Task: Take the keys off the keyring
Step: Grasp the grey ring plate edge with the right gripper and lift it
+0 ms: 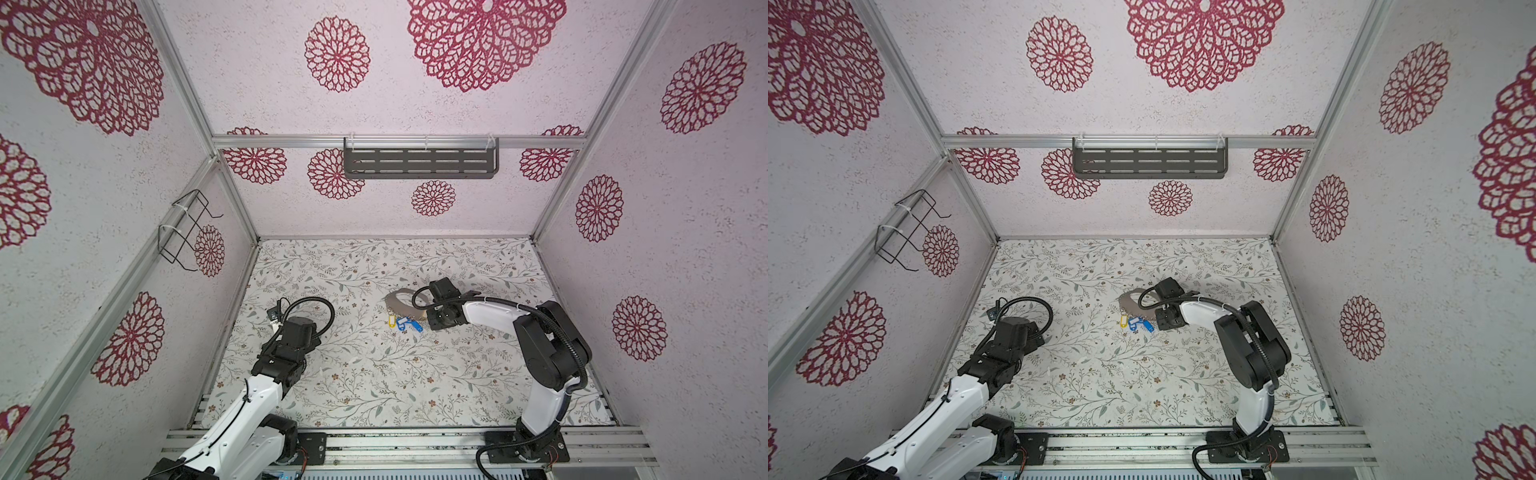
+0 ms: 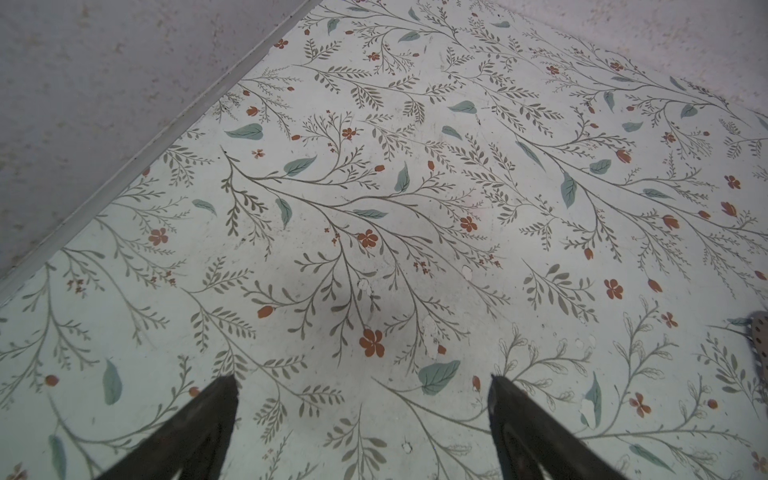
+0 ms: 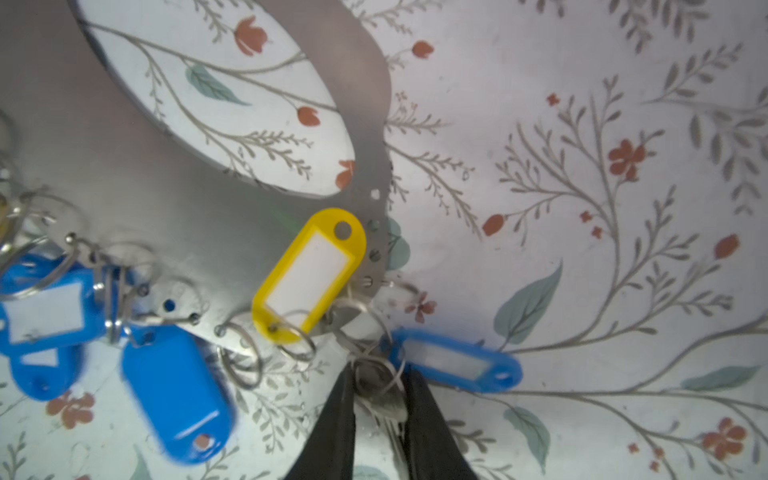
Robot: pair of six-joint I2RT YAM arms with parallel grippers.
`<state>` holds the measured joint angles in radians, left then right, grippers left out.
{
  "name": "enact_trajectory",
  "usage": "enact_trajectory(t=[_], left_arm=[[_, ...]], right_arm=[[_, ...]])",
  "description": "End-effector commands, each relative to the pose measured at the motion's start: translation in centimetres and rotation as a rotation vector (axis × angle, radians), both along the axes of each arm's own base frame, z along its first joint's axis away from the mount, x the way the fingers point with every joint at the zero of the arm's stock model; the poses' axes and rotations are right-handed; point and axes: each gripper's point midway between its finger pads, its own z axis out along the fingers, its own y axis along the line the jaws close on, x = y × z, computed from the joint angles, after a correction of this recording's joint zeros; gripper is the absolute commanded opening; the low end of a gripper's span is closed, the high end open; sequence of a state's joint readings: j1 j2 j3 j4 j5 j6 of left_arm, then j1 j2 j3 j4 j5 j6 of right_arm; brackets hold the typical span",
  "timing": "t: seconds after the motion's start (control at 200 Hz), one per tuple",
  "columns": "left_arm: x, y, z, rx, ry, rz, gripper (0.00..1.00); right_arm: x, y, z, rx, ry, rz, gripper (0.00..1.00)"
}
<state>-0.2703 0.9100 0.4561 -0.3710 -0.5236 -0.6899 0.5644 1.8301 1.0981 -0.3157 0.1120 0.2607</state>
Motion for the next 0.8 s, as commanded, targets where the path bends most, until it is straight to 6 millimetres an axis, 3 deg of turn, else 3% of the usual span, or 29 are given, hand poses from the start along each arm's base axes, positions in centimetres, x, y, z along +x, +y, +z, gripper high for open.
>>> enact_trajectory(t=[0.0, 0.18, 0.33, 0.45, 0.575, 0.796], left_arm=[[0.7, -0.4, 0.7, -0.023, -0.031, -0.011, 0.97], [0.9, -0.4, 0.7, -0.015, -0.037, -0.014, 0.97], [1.2, -0.9, 0.6, -0.013, -0.036, -0.047, 0.97], [1.6, -1.2, 1.6, -0.005, -0.075, -0.075, 0.97], [2.2, -2.0, 4.7, -0.059, -0.163, -0.106, 0.97], [3.2, -4.9, 14.0, -0.217, -0.456, -0.242, 0.97]], right_arm=[[-1.4, -0.8, 0.5, -0.024, 0.024, -0.004, 0.19], [-1.1, -0.4, 3.5, -0.005, -0.027, 0.004, 0.00], [-0.6, 0.3, 6.6, 0.020, -0.075, 0.024, 0.00], [0.0, 0.9, 9.4, 0.022, -0.123, 0.053, 0.00], [1.4, 2.1, 13.3, 0.014, -0.209, 0.109, 0.00], [4.2, 4.1, 20.4, 0.019, -0.400, 0.184, 0.00]])
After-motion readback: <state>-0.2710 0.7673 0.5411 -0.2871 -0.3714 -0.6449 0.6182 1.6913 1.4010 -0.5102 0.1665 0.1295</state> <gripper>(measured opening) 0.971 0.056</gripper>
